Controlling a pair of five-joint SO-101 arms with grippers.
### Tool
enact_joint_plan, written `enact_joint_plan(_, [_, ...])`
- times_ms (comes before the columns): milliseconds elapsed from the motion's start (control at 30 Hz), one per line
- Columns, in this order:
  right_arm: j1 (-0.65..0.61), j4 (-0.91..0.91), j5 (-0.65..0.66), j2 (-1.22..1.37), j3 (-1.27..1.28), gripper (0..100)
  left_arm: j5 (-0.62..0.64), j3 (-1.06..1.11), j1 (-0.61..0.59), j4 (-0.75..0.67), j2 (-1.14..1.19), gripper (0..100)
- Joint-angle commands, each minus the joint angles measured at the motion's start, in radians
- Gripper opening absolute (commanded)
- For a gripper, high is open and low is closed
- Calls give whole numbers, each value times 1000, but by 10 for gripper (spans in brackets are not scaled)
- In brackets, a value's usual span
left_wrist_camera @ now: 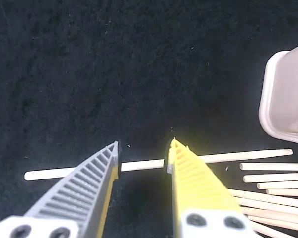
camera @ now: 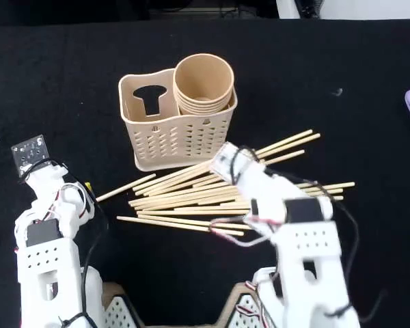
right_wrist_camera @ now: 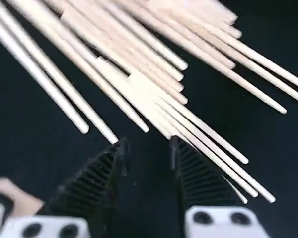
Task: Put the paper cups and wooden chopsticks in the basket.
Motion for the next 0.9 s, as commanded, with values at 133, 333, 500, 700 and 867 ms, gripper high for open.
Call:
enact_joint_plan(133, [17, 12, 255, 232, -105, 218, 0, -10, -7, -18, 3, 170])
enact_joint_plan(333, [15, -44, 416, 243, -53, 218, -2, -10, -7, -20, 2, 170])
enact_joint_plan(500, [15, -252, 414, 245, 54, 220, -2, -10, -7, -15, -2, 170])
enact_joint_plan(700, [-2, -310, 414, 246, 111, 219, -2, -10, -8, -20, 2, 170])
enact_joint_plan(867, [-6, -311, 413, 248, 105, 219, -2, -10, -8, -20, 2, 170])
